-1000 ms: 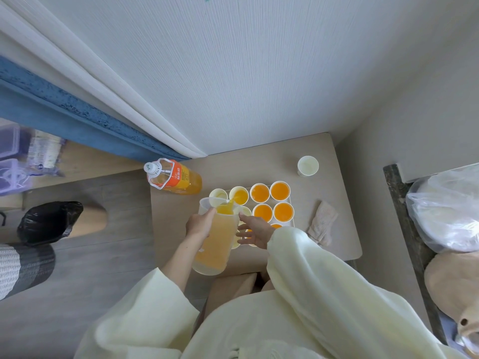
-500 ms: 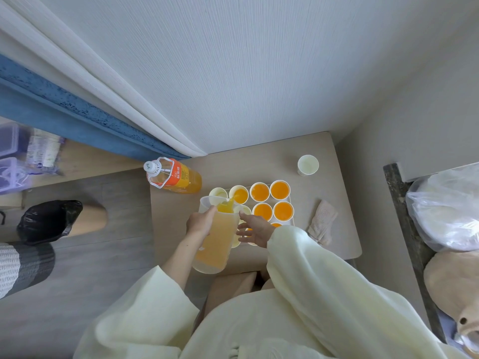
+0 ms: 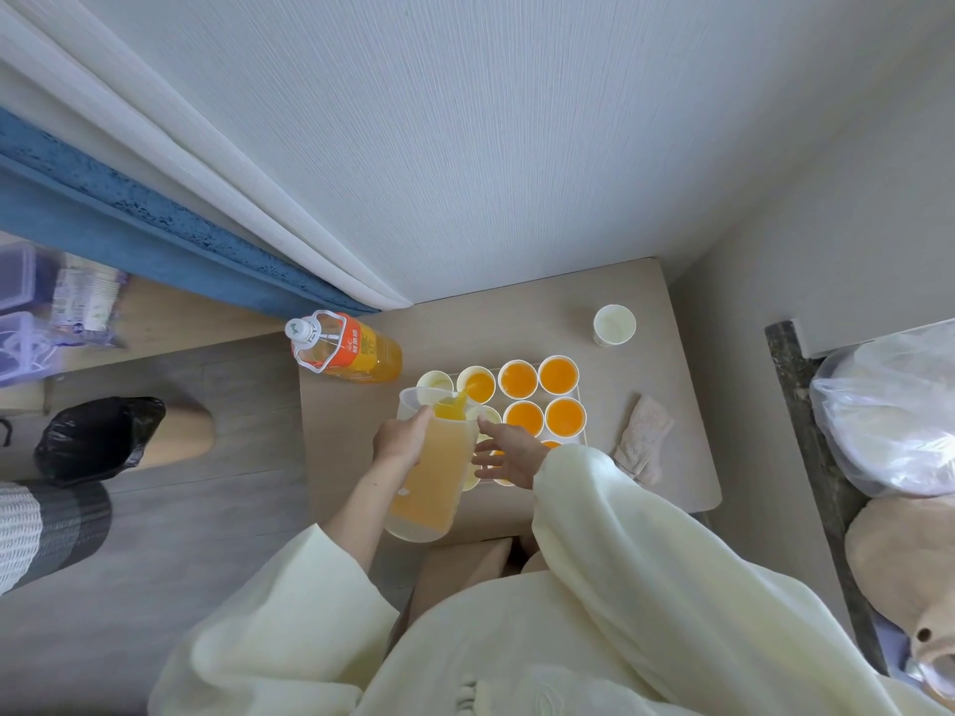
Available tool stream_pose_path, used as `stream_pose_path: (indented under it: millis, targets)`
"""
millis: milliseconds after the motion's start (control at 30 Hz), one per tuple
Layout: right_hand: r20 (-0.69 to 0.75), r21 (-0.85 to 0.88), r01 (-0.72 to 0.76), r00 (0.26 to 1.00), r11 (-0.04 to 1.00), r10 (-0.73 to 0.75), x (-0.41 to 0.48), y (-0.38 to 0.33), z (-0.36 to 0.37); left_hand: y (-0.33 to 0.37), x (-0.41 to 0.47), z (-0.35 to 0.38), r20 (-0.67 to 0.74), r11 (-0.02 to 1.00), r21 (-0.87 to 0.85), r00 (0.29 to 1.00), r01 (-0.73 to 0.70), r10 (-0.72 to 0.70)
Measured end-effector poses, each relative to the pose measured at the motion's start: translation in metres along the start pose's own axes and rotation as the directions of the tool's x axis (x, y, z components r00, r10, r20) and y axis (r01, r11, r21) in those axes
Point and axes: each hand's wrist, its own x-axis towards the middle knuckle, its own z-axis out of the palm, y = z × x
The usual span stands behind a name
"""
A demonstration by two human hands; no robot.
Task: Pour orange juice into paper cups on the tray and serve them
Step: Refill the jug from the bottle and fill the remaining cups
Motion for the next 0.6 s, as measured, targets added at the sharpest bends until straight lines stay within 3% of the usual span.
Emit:
stream_pose_path:
  millis: [600]
  targets:
    - [-0.003, -0.006, -0.019, 1.000, 1.000, 0.019, 0.0013, 0.0004, 0.0007, -0.0001, -0.0006, -0.0014, 0.006, 1.000, 0.017, 1.000, -0.003, 0.002]
